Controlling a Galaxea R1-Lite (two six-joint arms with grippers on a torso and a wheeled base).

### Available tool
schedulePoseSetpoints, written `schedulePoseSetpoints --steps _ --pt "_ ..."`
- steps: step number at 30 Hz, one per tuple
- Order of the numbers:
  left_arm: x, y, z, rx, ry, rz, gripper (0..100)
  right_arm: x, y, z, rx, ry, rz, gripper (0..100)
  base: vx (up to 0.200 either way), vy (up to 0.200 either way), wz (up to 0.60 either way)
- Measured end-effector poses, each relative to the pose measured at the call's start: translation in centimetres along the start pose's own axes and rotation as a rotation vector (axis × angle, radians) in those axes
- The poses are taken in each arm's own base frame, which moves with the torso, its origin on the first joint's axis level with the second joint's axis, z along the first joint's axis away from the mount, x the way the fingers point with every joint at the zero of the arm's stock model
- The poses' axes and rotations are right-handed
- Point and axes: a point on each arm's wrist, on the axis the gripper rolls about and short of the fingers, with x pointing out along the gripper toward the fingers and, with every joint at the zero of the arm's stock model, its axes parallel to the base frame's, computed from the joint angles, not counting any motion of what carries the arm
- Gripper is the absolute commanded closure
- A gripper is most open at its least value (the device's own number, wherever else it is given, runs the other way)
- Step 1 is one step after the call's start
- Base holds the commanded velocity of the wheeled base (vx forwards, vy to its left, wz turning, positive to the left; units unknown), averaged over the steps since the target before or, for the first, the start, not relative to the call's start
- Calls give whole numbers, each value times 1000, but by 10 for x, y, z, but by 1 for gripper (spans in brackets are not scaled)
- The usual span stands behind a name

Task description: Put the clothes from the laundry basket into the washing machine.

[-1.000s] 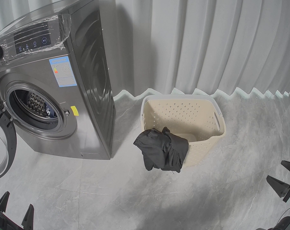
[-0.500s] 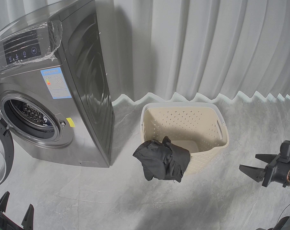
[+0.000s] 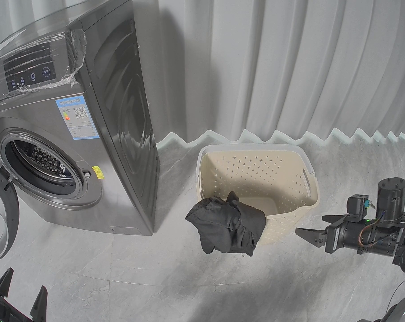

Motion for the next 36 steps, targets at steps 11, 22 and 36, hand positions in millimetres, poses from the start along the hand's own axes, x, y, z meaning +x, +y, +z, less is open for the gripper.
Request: schedulePoseSetpoints --steps 11,22,36 --pt "0 0 0 -3 0 0 0 55 -1 -7 -4 22 -28 0 0 0 0" --pt "0 0 0 -8 0 2 0 112 -6 -25 -20 37 -54 0 0 0 0" --pt "0 0 0 -10 0 2 0 162 -2 -38 -80 31 -27 0 0 0 0"
